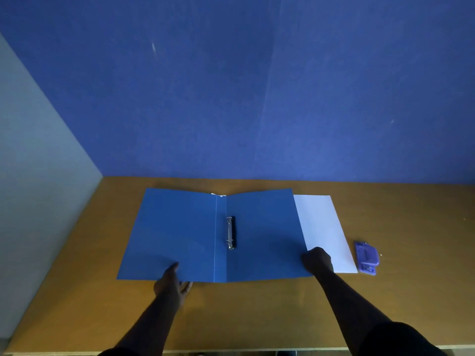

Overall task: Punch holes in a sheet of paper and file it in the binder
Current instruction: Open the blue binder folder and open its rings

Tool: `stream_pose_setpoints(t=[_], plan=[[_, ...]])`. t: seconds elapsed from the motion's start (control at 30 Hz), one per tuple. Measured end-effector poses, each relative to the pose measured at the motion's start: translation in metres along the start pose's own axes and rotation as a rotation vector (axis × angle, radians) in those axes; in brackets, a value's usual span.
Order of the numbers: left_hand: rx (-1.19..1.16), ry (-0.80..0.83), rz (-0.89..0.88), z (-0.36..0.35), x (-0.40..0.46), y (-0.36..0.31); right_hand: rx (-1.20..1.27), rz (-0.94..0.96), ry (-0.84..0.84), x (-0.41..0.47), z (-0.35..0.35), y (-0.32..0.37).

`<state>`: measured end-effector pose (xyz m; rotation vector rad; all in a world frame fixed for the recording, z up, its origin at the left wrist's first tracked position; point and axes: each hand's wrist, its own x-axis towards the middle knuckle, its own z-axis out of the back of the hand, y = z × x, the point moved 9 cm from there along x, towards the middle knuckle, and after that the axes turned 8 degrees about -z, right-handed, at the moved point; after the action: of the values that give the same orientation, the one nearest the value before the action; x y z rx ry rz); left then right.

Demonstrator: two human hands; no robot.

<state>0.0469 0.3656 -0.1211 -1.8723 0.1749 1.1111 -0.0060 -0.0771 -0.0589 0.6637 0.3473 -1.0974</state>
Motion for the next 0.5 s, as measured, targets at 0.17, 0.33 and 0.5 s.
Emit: stream_pose_setpoints(t=[0.17, 0.33, 0.5], plan=[[0.211, -0.002, 0.069, 0.002, 0.001, -0.002, -0.058, -0.004, -0.014, 0.0, -0.002, -0.001], [0.462, -0.106, 0.083, -0.003, -0.007, -0.015, -0.257, 0.103, -0.254, -0.019, 0.011, 0.022], [0.827, -0.183, -0.222, -0.038, -0.012, -0.045, -0.204, 0.43, -0.12, -0.041, -0.023, 0.083]])
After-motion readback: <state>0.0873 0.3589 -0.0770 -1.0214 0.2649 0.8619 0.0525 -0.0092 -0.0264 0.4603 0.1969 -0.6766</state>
